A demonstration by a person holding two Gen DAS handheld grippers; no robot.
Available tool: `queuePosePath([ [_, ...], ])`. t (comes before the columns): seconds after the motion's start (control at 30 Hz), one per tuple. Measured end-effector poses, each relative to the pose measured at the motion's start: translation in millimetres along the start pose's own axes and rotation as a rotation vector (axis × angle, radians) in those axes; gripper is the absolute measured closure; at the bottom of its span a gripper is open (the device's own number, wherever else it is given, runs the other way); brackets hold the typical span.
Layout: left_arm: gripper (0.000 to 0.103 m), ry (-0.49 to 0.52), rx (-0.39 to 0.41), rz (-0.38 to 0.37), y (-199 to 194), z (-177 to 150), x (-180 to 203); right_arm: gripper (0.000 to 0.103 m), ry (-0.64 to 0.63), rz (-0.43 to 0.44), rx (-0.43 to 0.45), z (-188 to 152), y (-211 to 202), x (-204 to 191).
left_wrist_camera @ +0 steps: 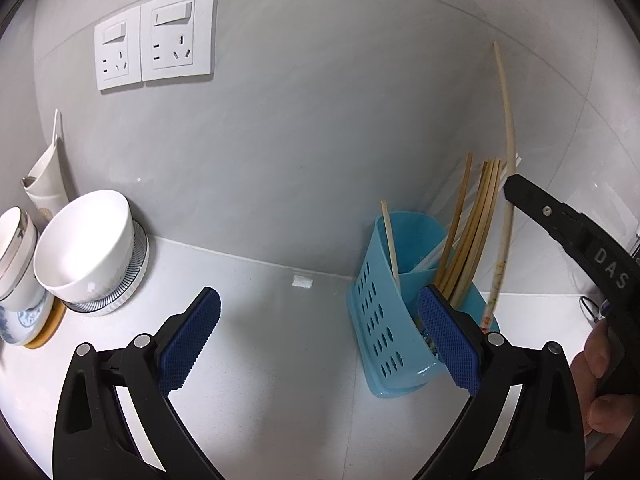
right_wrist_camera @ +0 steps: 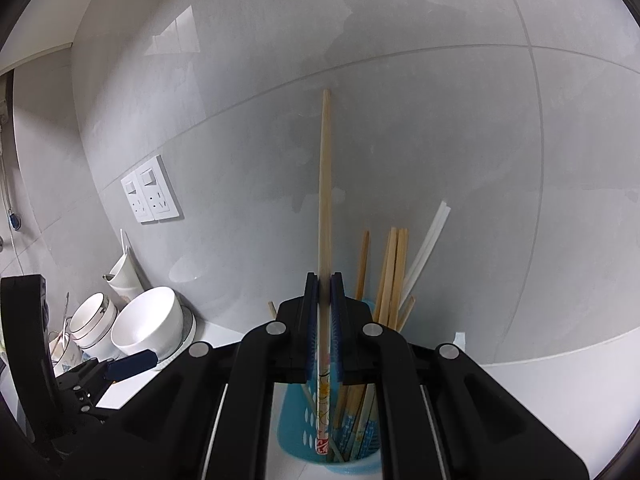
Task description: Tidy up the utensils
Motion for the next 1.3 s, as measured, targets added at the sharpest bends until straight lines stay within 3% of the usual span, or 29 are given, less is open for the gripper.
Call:
queuePosePath([
  [0.43,0.006,0.003,0.0,0.012,-4,-1,-1,0.092,-0.026,-0.057,-0.157,-30,2,6],
  [0.5,0.006,0.003,0.006,0.016,-10,-1,-1,0.077,-0.024,-0.073,-0.164,-28,-7,7],
  [0.63,0.006,0.019,0.016,0.01,-27,-2,2,0.058,-0.022,-0.093,-0.175,-25,-29,9],
  [0.7,0.006,0.022,0.017,0.01,-36,-5,5,0.041,-0.017,-0.102,-0.194,-25,-40,10],
  [0.8,0.006,0.031,0.014,0.014,-49,-11,8,0.029,-0.011,-0.116,-0.22,-30,-57,13],
  [1.0,0.006,0.041,-0.007,0.008,-71,-25,14,0.01,-0.014,-0.154,-0.255,-45,-90,12],
  [1.3,0.006,0.046,-0.053,-0.001,-86,-45,18,0.008,-0.001,-0.175,-0.271,-57,-118,9],
])
Point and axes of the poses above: each gripper's, at about its wrist camera, not at the fingertips, and y roughly the way its jaws point, x to its right, z to its top, the point moved 7 cm from there along y, roughly the way its jaws point, and after that the axes turned 12 degrees about z, right-handed, at the moved point
